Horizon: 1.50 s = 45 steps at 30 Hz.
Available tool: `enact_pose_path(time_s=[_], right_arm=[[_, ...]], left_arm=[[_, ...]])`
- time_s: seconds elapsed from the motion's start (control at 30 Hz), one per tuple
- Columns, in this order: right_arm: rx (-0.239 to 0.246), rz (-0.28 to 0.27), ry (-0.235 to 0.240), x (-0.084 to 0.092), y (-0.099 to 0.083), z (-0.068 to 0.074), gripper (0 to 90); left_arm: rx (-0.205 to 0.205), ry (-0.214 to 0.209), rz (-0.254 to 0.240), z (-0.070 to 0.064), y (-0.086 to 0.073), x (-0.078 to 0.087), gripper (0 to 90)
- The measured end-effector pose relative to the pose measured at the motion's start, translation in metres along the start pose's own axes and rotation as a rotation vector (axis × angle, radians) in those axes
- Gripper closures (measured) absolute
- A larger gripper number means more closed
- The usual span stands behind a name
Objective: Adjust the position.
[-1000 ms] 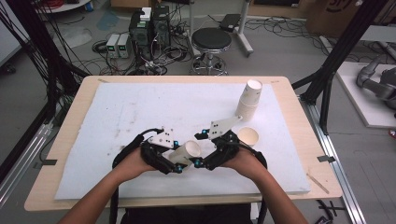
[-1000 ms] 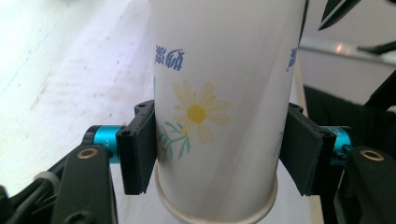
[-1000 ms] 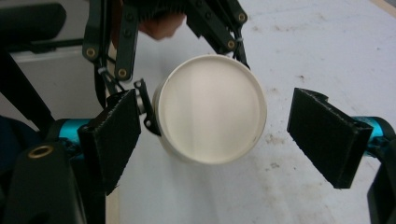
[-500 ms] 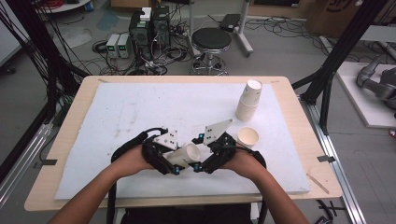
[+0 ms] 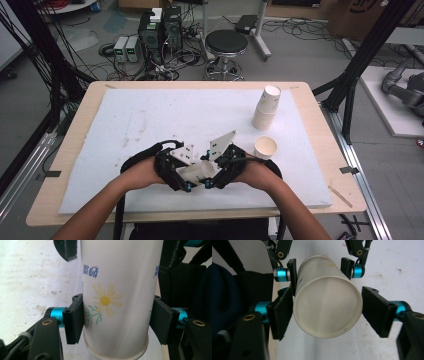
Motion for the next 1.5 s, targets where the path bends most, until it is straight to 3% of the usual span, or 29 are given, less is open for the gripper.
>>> enact_pose_path(time_s=[0.2, 0.3, 0.33, 0.4, 0.43, 0.47, 0.5, 0.53, 0.67, 0.83, 1.03, 1.1, 1.17, 1.33, 1.5], right_arm=[[0.002, 0.016, 0.037, -0.001, 0.0, 0.001, 37.3], [-0.008, 0.015, 0.044, 0.0, -0.001, 0.0, 37.4], [-0.011, 0.015, 0.045, 0.001, -0.002, 0.0, 37.3], [-0.013, 0.005, 0.05, 0.002, -0.004, -0.001, 37.3], [-0.013, 0.005, 0.05, 0.002, -0.004, -0.001, 37.3], [-0.026, -0.002, 0.046, 0.004, -0.007, -0.001, 37.2], [-0.026, -0.002, 0.046, 0.004, -0.007, -0.001, 37.2], [-0.036, -0.014, 0.046, 0.006, -0.011, -0.002, 37.2], [-0.06, -0.046, 0.044, 0.009, -0.02, -0.002, 37.2], [-0.072, -0.086, 0.024, 0.013, -0.029, 0.001, 37.2], [-0.071, -0.139, 0.002, 0.015, -0.038, 0.005, 37.3], [-0.07, -0.152, 0.001, 0.015, -0.039, 0.006, 37.4], [-0.064, -0.183, -0.011, 0.015, -0.042, 0.007, 37.4], [-0.062, -0.232, -0.021, 0.015, -0.048, 0.008, 37.4], [-0.067, -0.287, -0.034, 0.015, -0.055, 0.009, 37.4]], left_arm=[[-0.019, -0.009, 0.002, -0.001, -0.001, 0.0, 34.9], [-0.013, -0.001, -0.03, -0.001, -0.002, 0.0, 29.9], [-0.011, 0.01, -0.082, -0.001, -0.005, 0.002, 28.7], [0.032, 0.032, -0.139, 0.0, -0.009, 0.004, 23.2], [0.032, 0.032, -0.139, 0.0, -0.009, 0.004, 21.1], [0.067, 0.042, -0.18, 0.002, -0.013, 0.006, 20.2], [0.067, 0.042, -0.18, 0.002, -0.013, 0.006, 19.5], [0.106, 0.05, -0.214, 0.003, -0.02, 0.01, 18.4], [0.15, 0.061, -0.245, 0.005, -0.029, 0.015, 18.2], [0.229, 0.083, -0.327, 0.009, -0.038, 0.024, 18.6], [0.292, 0.119, -0.449, 0.011, -0.042, 0.034, 21.2], [0.296, 0.123, -0.456, 0.011, -0.043, 0.035, 21.2], [0.329, 0.124, -0.503, 0.01, -0.045, 0.034, 20.7], [0.365, 0.127, -0.554, 0.006, -0.048, 0.028, 17.3], [0.371, 0.113, -0.571, 0.001, -0.048, 0.02, 15.6]])
Point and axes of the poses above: each handheld gripper's, and its own axes: x roughly backward along the jaws, y roughly out of its top, z roughly to its left, the point moved 3 cm from there along -x, roughly forward along the jaws, and after that the axes turned 14 degrees about y, right-handed, at the moved point
